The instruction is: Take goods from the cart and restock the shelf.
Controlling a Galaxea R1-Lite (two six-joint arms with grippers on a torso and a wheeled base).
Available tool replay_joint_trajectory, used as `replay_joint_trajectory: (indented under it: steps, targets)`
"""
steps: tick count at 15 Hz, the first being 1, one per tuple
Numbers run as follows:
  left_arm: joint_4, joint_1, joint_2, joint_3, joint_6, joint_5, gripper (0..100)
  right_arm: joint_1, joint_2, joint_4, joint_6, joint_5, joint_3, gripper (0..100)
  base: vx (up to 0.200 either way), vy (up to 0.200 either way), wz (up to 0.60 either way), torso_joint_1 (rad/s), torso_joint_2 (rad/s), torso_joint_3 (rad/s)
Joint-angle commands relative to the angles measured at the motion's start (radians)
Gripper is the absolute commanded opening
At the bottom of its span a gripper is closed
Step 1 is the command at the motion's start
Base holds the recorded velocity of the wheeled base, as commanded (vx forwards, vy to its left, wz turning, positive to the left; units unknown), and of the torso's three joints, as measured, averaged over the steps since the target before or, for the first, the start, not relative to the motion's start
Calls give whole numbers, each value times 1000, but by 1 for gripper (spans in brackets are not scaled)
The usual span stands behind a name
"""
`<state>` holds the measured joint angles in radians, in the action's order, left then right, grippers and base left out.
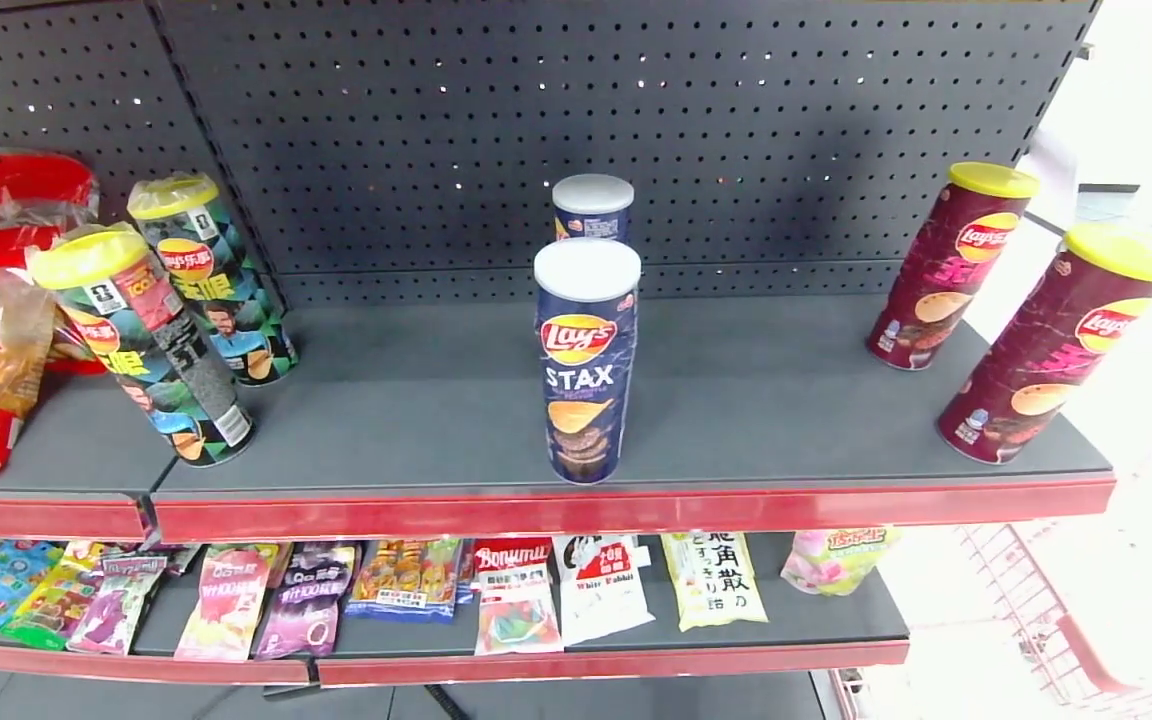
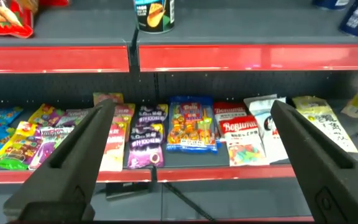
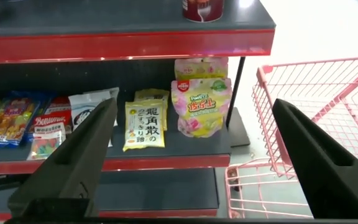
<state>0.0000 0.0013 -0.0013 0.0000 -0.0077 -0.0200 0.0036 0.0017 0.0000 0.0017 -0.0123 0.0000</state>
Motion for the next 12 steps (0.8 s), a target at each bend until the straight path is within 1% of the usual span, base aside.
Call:
replay_joint_trajectory:
  steps: [1,5,12]
  targets:
    - [0,0,1,0,-2,0,100,-1,1,0,0,0,0,100,0,200,0,17,7,2]
    - [0,0,1,0,-2,0,100,-1,1,0,0,0,0,100,0,200,0,11,6,4]
    - [0,0,1,0,0,0,100,-1,1,0,-2,0,0,100,0,0,0,0,0,0]
